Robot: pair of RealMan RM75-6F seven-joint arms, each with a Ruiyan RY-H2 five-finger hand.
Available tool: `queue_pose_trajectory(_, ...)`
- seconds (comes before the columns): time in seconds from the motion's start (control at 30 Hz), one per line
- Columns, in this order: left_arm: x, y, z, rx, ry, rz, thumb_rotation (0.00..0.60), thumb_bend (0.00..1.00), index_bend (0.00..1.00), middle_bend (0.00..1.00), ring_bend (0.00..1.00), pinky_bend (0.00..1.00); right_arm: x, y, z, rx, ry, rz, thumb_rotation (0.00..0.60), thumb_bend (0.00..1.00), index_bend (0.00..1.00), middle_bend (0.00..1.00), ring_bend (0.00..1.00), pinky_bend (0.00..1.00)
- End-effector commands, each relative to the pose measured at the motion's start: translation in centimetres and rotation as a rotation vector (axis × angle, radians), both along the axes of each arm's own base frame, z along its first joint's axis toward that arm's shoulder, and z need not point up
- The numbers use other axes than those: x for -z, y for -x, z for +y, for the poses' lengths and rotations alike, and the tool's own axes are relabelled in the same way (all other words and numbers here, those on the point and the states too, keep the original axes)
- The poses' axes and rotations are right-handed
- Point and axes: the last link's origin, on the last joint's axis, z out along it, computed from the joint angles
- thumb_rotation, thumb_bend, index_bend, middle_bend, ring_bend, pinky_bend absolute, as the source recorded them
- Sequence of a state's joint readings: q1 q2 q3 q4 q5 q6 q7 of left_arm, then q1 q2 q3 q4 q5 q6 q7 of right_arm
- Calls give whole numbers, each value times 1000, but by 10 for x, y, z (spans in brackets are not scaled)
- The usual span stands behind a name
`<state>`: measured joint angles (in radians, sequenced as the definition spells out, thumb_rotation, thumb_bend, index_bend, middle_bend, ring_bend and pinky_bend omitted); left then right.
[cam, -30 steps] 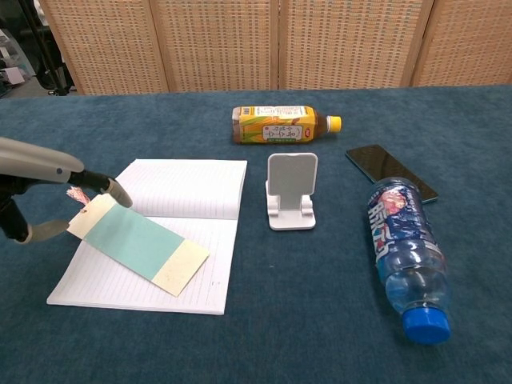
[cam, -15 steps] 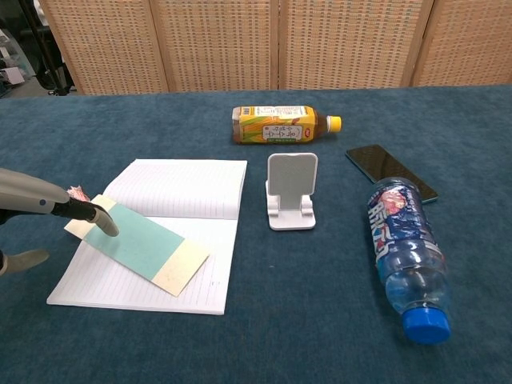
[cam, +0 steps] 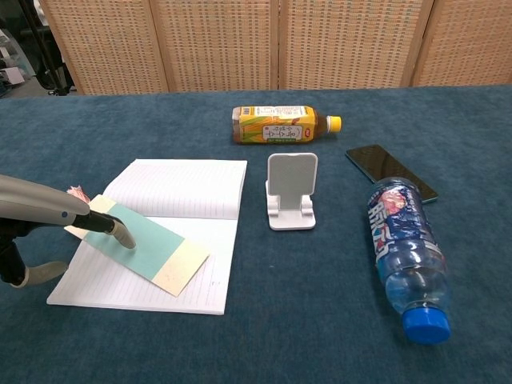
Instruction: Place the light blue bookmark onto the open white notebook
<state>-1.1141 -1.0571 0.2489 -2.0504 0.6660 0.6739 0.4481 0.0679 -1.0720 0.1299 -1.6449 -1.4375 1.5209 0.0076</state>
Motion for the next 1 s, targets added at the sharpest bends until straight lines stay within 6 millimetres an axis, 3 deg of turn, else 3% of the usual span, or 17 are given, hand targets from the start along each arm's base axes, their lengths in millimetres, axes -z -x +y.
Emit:
queue_pose_trajectory(0.03,3,-3,0,2,6,-1,600,622,86,0,0,0,-1,0,0,-2,1,-2,600,0,0,0,0,0)
queue_pose_trajectory(1.0,37,-40,7,-72,15,-66,600,622,85,0,0,0,-4,-1,2,-12,10,-16,600,0,0,0,0,0)
